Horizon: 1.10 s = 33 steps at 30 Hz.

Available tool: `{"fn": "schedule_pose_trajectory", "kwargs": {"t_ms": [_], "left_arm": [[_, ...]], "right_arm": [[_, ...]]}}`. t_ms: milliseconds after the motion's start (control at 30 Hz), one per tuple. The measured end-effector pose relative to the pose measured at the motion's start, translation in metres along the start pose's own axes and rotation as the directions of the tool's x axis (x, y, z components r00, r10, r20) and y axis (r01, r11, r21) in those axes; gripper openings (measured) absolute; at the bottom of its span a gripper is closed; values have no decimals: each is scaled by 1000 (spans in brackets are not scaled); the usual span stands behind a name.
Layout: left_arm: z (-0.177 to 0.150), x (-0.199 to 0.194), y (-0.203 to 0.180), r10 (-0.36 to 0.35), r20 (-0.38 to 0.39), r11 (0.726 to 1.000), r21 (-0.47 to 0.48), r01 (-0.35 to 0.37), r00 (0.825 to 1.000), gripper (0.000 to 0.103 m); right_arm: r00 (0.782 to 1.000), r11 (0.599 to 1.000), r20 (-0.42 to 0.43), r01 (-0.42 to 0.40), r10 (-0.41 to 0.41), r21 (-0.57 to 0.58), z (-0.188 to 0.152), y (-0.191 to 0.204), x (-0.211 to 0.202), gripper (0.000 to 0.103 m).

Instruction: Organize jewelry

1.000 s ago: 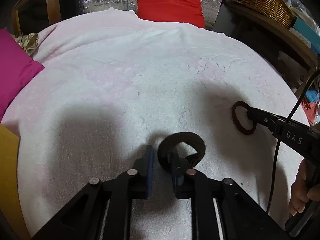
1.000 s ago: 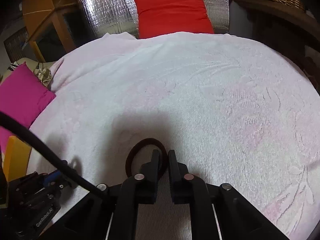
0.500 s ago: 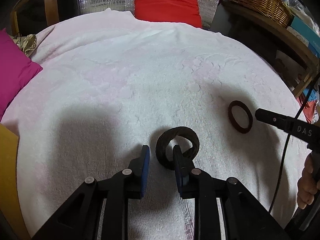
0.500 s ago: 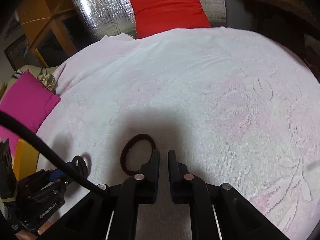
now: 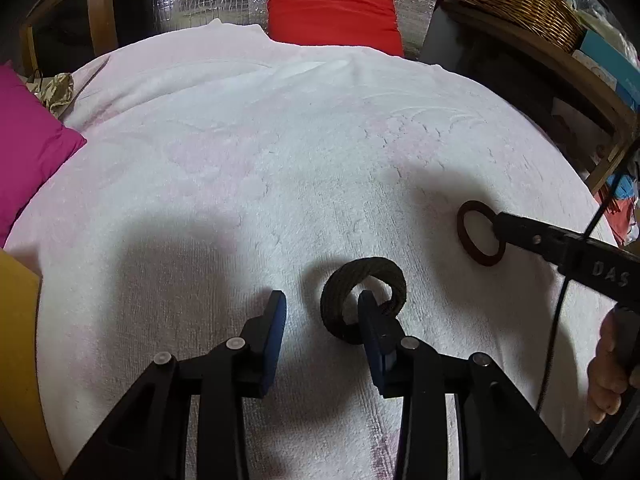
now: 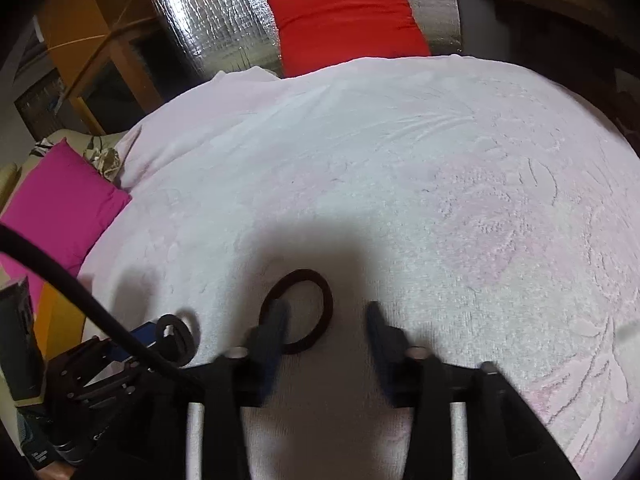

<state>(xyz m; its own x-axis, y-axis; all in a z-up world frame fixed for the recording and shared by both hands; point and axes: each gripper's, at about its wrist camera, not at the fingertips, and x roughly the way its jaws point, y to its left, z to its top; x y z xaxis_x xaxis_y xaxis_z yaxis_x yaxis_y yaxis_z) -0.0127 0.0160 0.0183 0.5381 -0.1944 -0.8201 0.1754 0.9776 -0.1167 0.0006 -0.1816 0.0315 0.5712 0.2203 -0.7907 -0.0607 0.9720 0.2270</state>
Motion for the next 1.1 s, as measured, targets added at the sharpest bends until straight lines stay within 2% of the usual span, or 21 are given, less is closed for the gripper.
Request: {"fn": "schedule_pose_trajectory", "kwargs": {"t_ms": [100, 200, 400, 433, 500, 567, 700, 1100], "left_arm": [[1, -2, 2, -4, -2, 1000, -5, 4, 1000, 39], [1, -3, 2, -2, 0, 1000, -4, 2, 1000, 41], [-1, -3, 0, 5, 6, 1000, 21, -5, 1000, 41], [-1, -4, 0, 7, 6, 1000, 24, -7, 1000, 41], [-1, -4, -1, 12, 8, 1000, 28, -12, 1000, 41], [-2, -5, -1, 14, 11, 999, 32, -15, 1000, 41], [-2, -6, -2, 27, 19, 999, 38, -28, 999, 41], [-2, -10, -4, 28, 35, 999, 45, -30, 999, 39]], "right_arm": [[1000, 1000, -24, 2, -3, -16, -1, 4, 8, 50], [1000, 998, -13, 5, -6, -55, -3, 13, 9, 56], [998, 986, 16, 56, -54, -159, -11, 24, 15, 56], [998, 983, 25, 63, -60, -175, -13, 26, 15, 54], [996, 978, 41, 80, -74, -195, -15, 27, 15, 35], [992, 971, 50, 122, -114, -205, -16, 26, 17, 22], [992, 972, 63, 124, -113, -198, -15, 21, 14, 10], [993, 981, 70, 105, -94, -162, -11, 10, 3, 8]]}}
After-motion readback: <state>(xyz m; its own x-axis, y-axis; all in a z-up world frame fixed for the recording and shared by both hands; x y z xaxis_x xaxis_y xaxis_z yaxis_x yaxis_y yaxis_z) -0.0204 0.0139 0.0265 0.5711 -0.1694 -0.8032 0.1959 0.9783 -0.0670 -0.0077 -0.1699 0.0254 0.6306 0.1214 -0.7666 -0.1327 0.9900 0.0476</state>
